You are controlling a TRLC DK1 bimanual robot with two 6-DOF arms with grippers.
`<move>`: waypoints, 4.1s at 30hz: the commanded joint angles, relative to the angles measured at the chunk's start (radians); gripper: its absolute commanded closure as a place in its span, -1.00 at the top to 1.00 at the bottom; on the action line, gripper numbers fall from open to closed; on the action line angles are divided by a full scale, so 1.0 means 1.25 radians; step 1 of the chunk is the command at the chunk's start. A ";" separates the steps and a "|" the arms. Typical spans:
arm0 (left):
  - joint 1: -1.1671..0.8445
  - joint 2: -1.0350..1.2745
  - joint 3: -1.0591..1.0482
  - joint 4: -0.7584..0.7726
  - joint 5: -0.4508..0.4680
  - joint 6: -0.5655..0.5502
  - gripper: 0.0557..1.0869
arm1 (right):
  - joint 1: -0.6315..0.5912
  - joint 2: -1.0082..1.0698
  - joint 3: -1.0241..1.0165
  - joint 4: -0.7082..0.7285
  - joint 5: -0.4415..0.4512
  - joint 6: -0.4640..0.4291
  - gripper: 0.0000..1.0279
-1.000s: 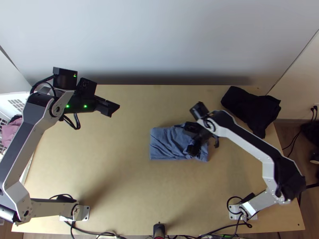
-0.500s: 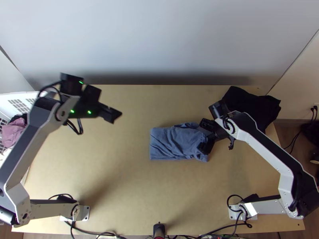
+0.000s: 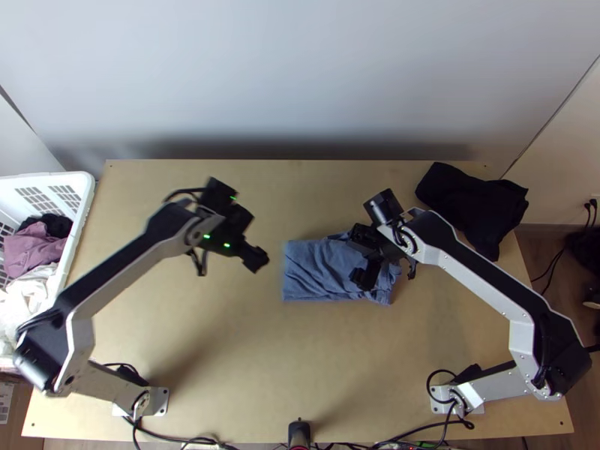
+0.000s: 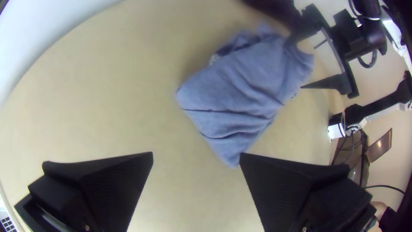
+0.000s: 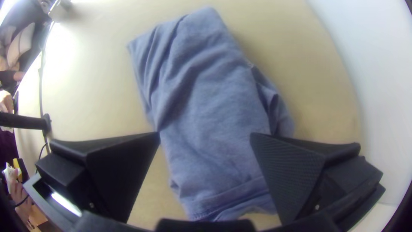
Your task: Fold the t-shirt
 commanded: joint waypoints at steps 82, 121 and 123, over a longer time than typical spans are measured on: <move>-0.044 0.298 0.337 -0.025 0.038 -0.175 0.90 | 0.080 -0.044 -0.042 0.068 0.105 -0.067 0.91; 0.088 0.106 0.103 0.010 0.037 -0.141 0.90 | 0.290 0.076 -0.068 0.118 0.122 -0.048 0.91; 0.088 0.110 0.103 0.010 0.037 -0.140 0.90 | 0.291 0.069 -0.085 0.127 0.135 -0.048 0.91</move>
